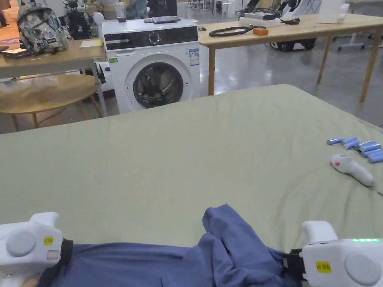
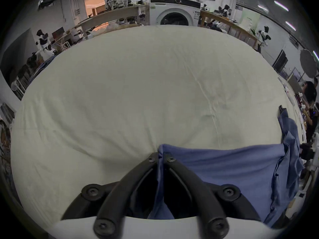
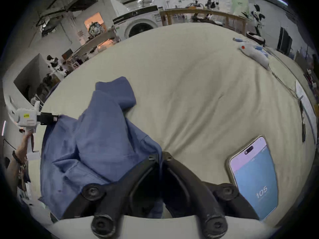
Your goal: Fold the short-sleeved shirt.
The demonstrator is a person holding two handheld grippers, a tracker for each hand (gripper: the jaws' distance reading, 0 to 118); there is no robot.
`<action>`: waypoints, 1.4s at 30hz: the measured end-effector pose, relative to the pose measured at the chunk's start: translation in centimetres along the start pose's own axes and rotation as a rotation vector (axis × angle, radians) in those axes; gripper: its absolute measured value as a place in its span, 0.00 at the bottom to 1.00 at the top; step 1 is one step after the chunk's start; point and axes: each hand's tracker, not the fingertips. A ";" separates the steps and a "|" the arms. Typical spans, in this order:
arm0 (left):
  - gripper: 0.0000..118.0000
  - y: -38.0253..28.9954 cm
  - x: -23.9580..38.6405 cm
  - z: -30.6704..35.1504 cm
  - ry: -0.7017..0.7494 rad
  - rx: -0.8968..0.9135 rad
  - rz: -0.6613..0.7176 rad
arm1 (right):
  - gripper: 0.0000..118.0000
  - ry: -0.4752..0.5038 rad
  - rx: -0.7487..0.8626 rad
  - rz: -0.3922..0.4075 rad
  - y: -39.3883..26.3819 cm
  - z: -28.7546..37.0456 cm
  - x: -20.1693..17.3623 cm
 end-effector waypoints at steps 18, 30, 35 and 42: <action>0.00 -5.5 -7.1 40.0 0.000 0.867 0.010 | 0.01 0.145 0.644 0.192 11.6 25.5 -7.2; 0.00 -2.0 -11.7 47.6 0.148 1.022 0.082 | 0.01 0.125 0.785 0.240 23.2 29.9 -14.6; 0.00 0.4 -12.9 47.9 0.149 1.039 0.127 | 0.01 0.106 0.786 0.263 25.7 29.6 -16.9; 0.00 4.5 -14.5 47.2 0.201 1.048 0.141 | 0.01 0.046 0.803 0.313 29.7 29.4 -20.1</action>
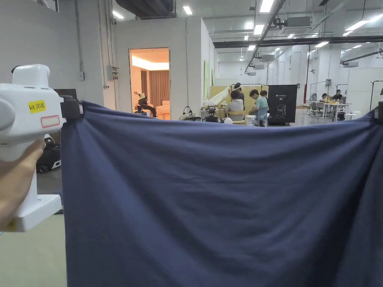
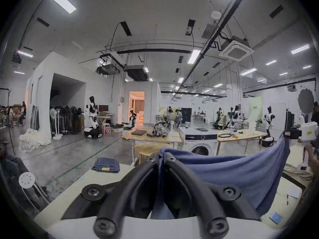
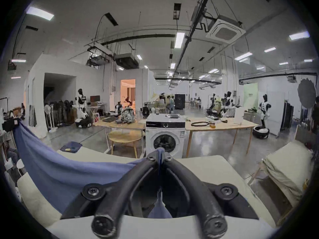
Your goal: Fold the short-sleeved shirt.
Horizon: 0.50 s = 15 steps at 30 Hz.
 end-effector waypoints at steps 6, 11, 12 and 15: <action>0.00 0.6 1.2 -3.6 0.036 -0.020 -0.050 | 0.01 -0.047 0.014 0.055 2.9 -5.0 -0.2; 0.00 1.5 1.4 -5.8 0.030 -0.020 -0.044 | 0.01 -0.066 0.033 0.043 5.3 -8.6 0.4; 0.00 1.8 1.6 -6.2 0.029 -0.018 -0.047 | 0.01 -0.067 0.038 0.040 5.7 -9.1 0.5; 0.00 2.1 2.4 -6.4 0.031 -0.006 -0.068 | 0.01 -0.074 0.048 0.036 6.8 -10.3 0.7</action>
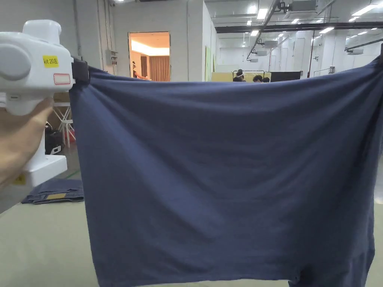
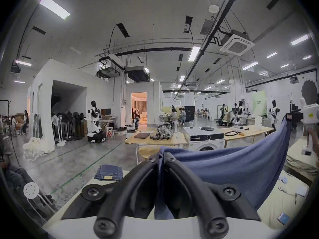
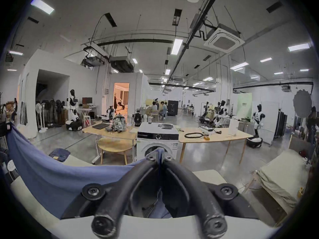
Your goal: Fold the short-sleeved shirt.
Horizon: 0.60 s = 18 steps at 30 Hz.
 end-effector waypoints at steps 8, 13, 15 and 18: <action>0.00 -3.8 1.1 -3.0 -0.031 -0.069 -0.001 | 0.01 0.016 -0.058 0.014 -3.7 -2.3 -0.7; 0.00 -10.0 0.4 -4.6 -0.065 -0.167 0.030 | 0.01 0.026 -0.112 -0.003 -9.9 -3.2 -1.1; 0.00 -12.1 0.4 -4.4 -0.072 -0.197 0.030 | 0.01 0.039 -0.139 0.003 -12.1 -2.8 -1.3; 0.00 -14.0 0.1 -3.7 -0.084 -0.231 0.042 | 0.01 0.067 -0.167 -0.004 -14.2 -1.3 -1.4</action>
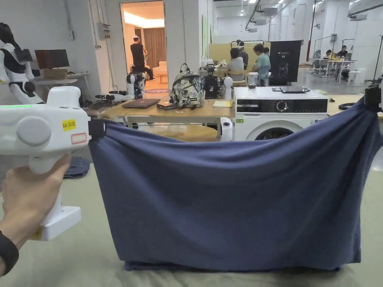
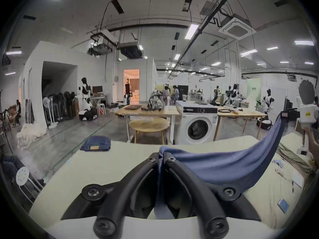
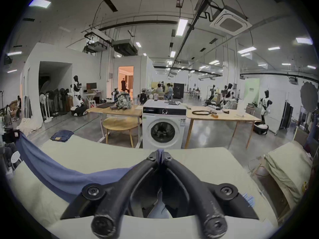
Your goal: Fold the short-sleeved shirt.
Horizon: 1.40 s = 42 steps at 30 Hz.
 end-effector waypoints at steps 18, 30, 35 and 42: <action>0.00 -22.1 1.6 24.9 -0.076 -0.020 0.149 | 0.01 0.072 -0.016 -0.113 -25.9 26.7 4.7; 0.00 -38.6 -1.9 30.4 -0.010 -0.378 0.280 | 0.01 -0.015 -0.384 -0.279 -44.4 34.4 3.2; 0.11 -39.9 -2.0 30.2 -0.001 -0.385 0.273 | 0.18 -0.011 -0.397 -0.233 -46.4 34.7 3.2; 0.47 -38.0 1.4 32.0 0.037 -0.329 0.081 | 0.40 -0.072 -0.376 -0.154 -46.2 36.2 4.1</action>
